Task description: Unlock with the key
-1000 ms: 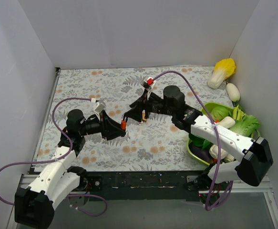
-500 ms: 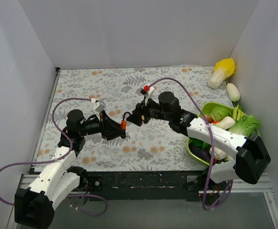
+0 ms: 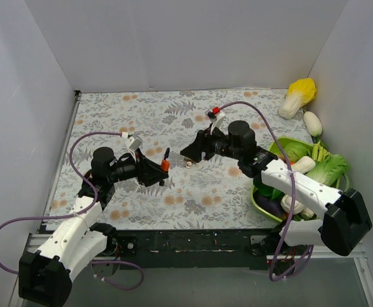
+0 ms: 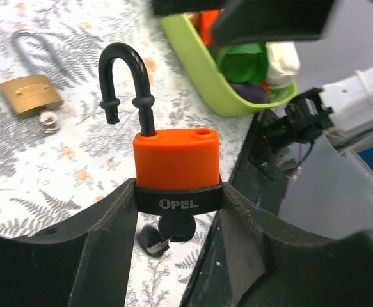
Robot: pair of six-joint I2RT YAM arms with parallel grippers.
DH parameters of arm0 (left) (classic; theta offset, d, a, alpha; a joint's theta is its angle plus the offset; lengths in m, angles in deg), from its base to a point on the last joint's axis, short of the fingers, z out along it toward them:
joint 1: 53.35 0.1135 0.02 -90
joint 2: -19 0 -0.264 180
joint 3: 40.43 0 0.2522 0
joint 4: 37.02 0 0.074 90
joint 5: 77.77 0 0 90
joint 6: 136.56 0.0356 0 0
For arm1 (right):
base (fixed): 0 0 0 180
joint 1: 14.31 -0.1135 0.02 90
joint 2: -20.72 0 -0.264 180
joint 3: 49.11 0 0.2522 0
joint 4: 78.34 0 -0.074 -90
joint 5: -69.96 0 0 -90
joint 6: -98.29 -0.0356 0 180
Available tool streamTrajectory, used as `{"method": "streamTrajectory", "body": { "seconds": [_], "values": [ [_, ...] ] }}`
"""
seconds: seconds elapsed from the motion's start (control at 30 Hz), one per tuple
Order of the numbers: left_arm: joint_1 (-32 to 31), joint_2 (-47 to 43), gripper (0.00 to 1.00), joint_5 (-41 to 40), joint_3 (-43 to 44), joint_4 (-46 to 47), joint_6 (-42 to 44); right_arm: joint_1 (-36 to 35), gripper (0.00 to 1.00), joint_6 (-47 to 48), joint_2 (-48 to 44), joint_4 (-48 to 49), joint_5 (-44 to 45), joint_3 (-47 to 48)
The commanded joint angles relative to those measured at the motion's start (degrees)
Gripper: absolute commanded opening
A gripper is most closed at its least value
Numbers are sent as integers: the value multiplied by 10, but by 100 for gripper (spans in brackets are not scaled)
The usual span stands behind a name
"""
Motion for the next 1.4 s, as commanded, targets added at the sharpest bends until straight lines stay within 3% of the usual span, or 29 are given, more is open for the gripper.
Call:
{"method": "streamTrajectory", "body": {
  "seconds": [0.0,0.13,0.37,0.57,1.0,1.37],
  "values": [
    [-10,1,0,-93,31,-41,47,-6,67,-119,-54,72,5,-3],
    [-26,2,0,-159,38,-71,65,-42,67,-142,-27,82,14,20],
    [-42,-8,0,-192,39,-82,72,-87,63,-148,61,69,60,74],
    [-47,-4,0,-185,39,-85,72,-99,61,-150,101,69,109,83],
    [-64,-1,0,-180,39,-85,77,-105,59,-151,194,51,100,160],
    [-66,1,0,-184,40,-87,77,-105,58,-170,183,107,89,129]
  ]
}}
